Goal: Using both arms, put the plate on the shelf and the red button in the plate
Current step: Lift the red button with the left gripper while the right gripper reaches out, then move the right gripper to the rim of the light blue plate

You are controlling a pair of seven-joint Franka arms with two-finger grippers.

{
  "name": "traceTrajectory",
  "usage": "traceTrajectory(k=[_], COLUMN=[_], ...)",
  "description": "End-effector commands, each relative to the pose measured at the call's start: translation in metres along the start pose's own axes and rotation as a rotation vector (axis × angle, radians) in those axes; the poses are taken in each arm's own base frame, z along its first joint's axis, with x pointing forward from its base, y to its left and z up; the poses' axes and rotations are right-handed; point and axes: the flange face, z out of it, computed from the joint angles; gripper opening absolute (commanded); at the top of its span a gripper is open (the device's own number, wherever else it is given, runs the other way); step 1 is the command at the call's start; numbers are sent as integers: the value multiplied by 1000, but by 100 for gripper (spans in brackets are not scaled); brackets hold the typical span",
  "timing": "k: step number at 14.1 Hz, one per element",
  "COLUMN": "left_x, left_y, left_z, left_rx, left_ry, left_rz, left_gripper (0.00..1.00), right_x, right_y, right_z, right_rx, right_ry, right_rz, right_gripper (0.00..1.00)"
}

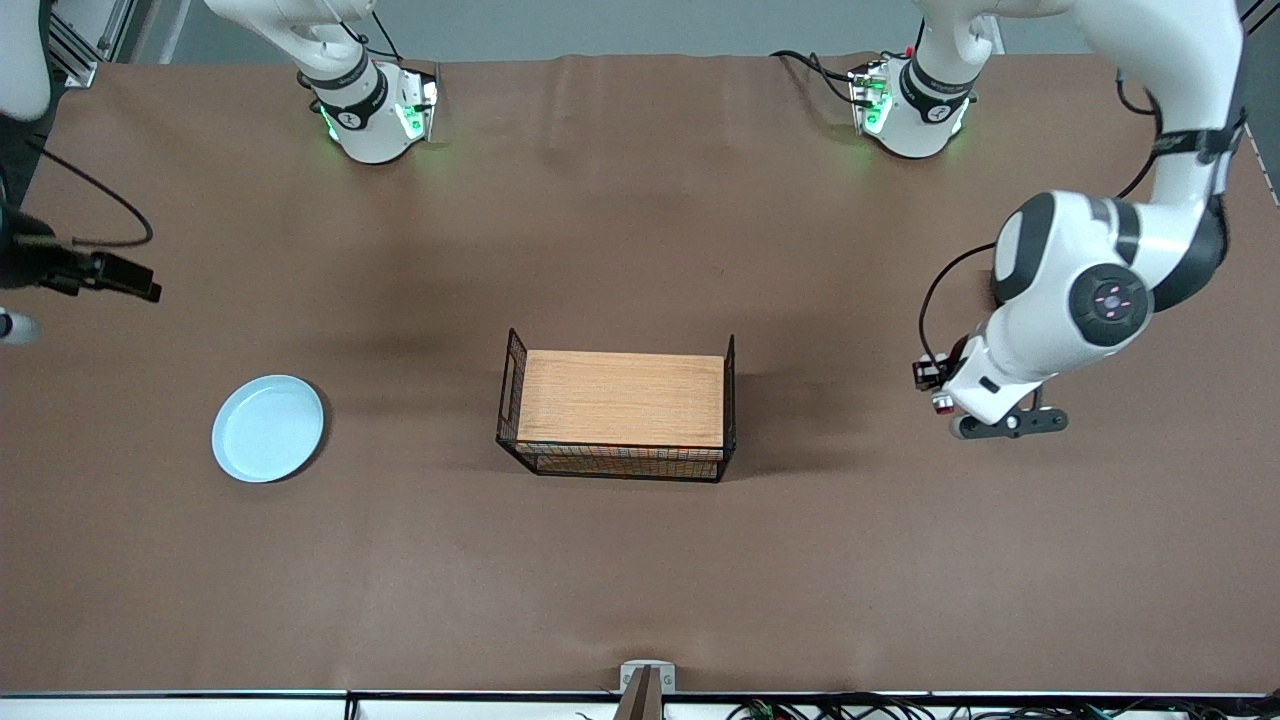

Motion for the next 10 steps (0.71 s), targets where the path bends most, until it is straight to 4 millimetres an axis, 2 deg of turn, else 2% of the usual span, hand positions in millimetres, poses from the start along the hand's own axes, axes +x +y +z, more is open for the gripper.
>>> traceTrajectory(k=[1, 3, 6, 7, 10], left_x=[-2, -9, -23, -27, -45], left_y=[8, 13, 37, 41, 73], left_z=[-65, -93, -124, -129, -140], left_rx=[-19, -12, -34, -43, -60], left_ry=[-61, -80, -68, -66, -68], left_rz=[-50, -80, -187, -261, -456], left_gripper=[28, 28, 29, 29, 29], right_x=[34, 57, 78, 81, 80], right_y=[36, 69, 96, 102, 110], right_z=[37, 86, 138, 158, 218], right_rx=[-7, -2, -14, 2, 73], right_ry=[13, 49, 115, 118, 167], right_rz=[3, -18, -52, -42, -47], right_gripper=[100, 100, 100, 100, 100])
